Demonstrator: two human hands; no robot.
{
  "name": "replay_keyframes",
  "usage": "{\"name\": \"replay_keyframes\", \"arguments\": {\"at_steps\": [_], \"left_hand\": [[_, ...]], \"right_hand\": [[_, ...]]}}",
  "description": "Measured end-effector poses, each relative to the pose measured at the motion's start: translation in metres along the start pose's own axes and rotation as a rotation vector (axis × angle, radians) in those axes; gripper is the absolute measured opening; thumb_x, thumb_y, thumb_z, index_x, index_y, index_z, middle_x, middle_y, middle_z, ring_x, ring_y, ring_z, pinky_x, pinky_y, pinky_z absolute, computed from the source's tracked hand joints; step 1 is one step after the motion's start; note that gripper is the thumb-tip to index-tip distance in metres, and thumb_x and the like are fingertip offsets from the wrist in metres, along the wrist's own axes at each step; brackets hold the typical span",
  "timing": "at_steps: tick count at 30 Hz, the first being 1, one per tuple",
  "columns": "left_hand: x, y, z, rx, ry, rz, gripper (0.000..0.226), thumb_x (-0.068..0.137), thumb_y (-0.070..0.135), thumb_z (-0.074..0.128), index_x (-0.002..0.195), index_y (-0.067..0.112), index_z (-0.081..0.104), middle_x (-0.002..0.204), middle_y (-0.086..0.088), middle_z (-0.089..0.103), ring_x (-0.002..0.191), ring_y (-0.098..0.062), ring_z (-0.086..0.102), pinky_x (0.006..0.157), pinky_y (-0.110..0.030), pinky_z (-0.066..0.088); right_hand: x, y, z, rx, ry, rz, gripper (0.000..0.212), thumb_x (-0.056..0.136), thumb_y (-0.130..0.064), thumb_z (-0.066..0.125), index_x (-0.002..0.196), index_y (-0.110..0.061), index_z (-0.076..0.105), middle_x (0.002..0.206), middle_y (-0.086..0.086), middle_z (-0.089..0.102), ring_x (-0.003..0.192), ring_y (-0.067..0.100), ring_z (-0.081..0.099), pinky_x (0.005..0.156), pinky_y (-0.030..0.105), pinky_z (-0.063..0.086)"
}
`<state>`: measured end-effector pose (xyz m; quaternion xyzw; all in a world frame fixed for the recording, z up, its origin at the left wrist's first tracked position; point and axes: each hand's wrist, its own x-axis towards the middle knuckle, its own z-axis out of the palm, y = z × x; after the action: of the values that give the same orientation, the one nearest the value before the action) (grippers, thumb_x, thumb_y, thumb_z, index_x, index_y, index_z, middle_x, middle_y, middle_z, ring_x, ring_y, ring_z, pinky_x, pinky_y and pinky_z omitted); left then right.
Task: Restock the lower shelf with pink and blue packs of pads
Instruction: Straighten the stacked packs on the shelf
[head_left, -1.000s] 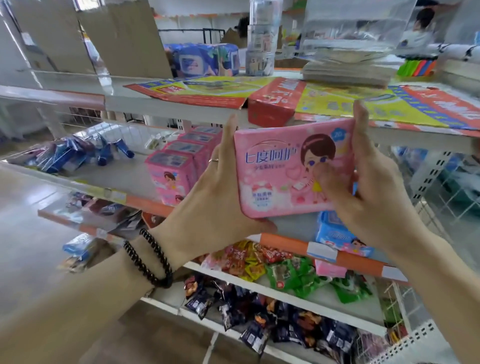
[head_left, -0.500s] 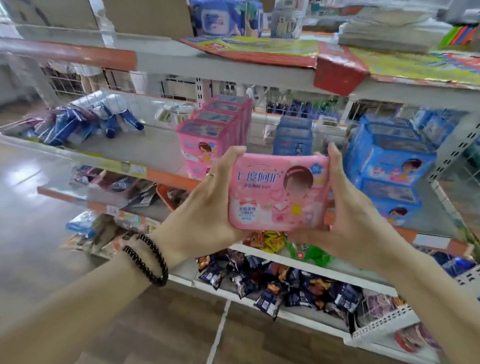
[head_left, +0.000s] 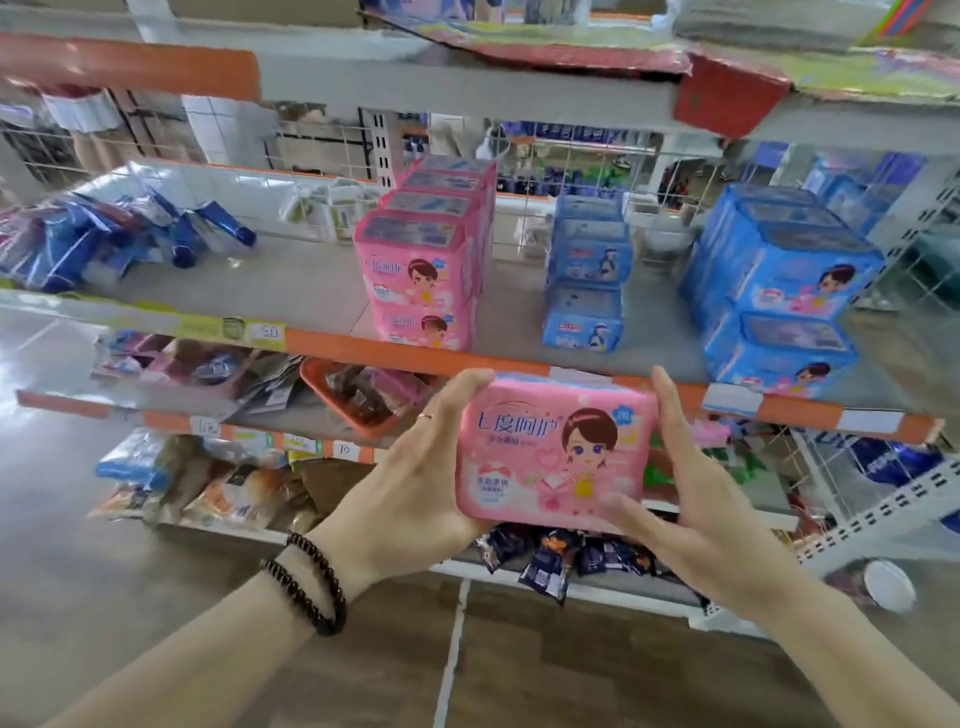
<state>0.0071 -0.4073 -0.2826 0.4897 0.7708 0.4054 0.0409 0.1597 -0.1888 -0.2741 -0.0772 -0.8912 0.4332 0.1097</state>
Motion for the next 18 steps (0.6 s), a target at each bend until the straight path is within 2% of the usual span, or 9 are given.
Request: {"name": "replay_keyframes", "arguments": {"at_steps": [2,4,8,10,12,13,15,18], "left_hand": [[0.001,0.001,0.007,-0.026,-0.016,0.013,0.105,0.073,0.010,0.080,0.148,0.038,0.012,0.133,0.006,0.048,0.111,0.003,0.054,0.086,-0.007,0.044],[0.006,0.002,0.016,-0.058,-0.021,0.023,0.106,0.073,0.007,0.079,0.148,0.040,0.011,0.135,0.004,0.048,0.114,-0.002,0.055,0.087,-0.009,0.047],[0.024,0.003,0.029,-0.077,-0.044,-0.036,0.111,0.074,0.016,0.083,0.148,0.046,0.006,0.136,0.007,0.049,0.121,-0.008,0.056,0.097,-0.029,0.052],[0.037,0.008,0.031,-0.118,-0.098,-0.103,0.119,0.074,0.023,0.088,0.150,0.046,-0.001,0.138,0.016,0.049,0.125,-0.003,0.054,0.103,-0.026,0.050],[0.051,0.014,0.030,-0.197,-0.124,-0.158,0.126,0.075,0.029,0.089,0.154,0.043,-0.009,0.136,0.032,0.051,0.126,0.007,0.053,0.107,-0.017,0.043],[0.059,0.017,0.029,-0.246,-0.114,-0.194,0.124,0.077,0.032,0.086,0.155,0.040,-0.011,0.131,0.039,0.053,0.123,0.010,0.055,0.108,-0.017,0.042],[0.075,0.019,0.023,-0.299,-0.051,-0.258,0.107,0.081,0.033,0.079,0.157,0.036,0.003,0.123,0.035,0.062,0.117,0.005,0.062,0.109,-0.026,0.044],[0.093,0.017,0.013,-0.266,0.014,-0.277,0.061,0.090,0.020,0.073,0.141,0.032,0.044,0.117,0.016,0.072,0.111,-0.004,0.067,0.103,-0.030,0.052]], "right_hand": [[-0.005,0.004,0.004,0.101,0.043,0.048,0.102,0.081,-0.050,0.066,0.153,-0.049,-0.006,0.127,-0.030,0.062,0.120,-0.005,0.058,0.102,0.016,0.046],[-0.007,0.008,0.003,0.173,0.079,0.078,0.096,0.084,-0.039,0.067,0.153,-0.048,0.002,0.121,-0.029,0.065,0.115,-0.001,0.062,0.097,0.022,0.052],[0.000,0.017,-0.013,0.206,0.110,0.090,0.092,0.081,-0.036,0.070,0.153,-0.047,0.013,0.119,-0.032,0.065,0.112,-0.002,0.064,0.094,0.019,0.052],[0.008,0.025,-0.024,0.215,0.135,0.090,0.092,0.080,-0.034,0.071,0.154,-0.042,0.017,0.119,-0.031,0.065,0.111,-0.002,0.064,0.095,0.020,0.052],[0.019,0.033,-0.037,0.247,0.164,0.086,0.089,0.080,-0.032,0.073,0.153,-0.041,0.023,0.121,-0.025,0.066,0.112,0.002,0.065,0.097,0.028,0.054],[0.025,0.036,-0.043,0.264,0.174,0.079,0.087,0.078,-0.031,0.074,0.151,-0.042,0.029,0.122,-0.022,0.066,0.111,0.005,0.066,0.096,0.032,0.055],[0.041,0.040,-0.054,0.287,0.180,0.060,0.081,0.074,-0.031,0.077,0.143,-0.044,0.038,0.119,-0.019,0.067,0.106,0.007,0.068,0.090,0.032,0.058],[0.068,0.040,-0.063,0.318,0.170,0.041,0.077,0.072,-0.026,0.082,0.136,-0.046,0.043,0.117,-0.021,0.067,0.104,0.007,0.068,0.089,0.034,0.059]]}}
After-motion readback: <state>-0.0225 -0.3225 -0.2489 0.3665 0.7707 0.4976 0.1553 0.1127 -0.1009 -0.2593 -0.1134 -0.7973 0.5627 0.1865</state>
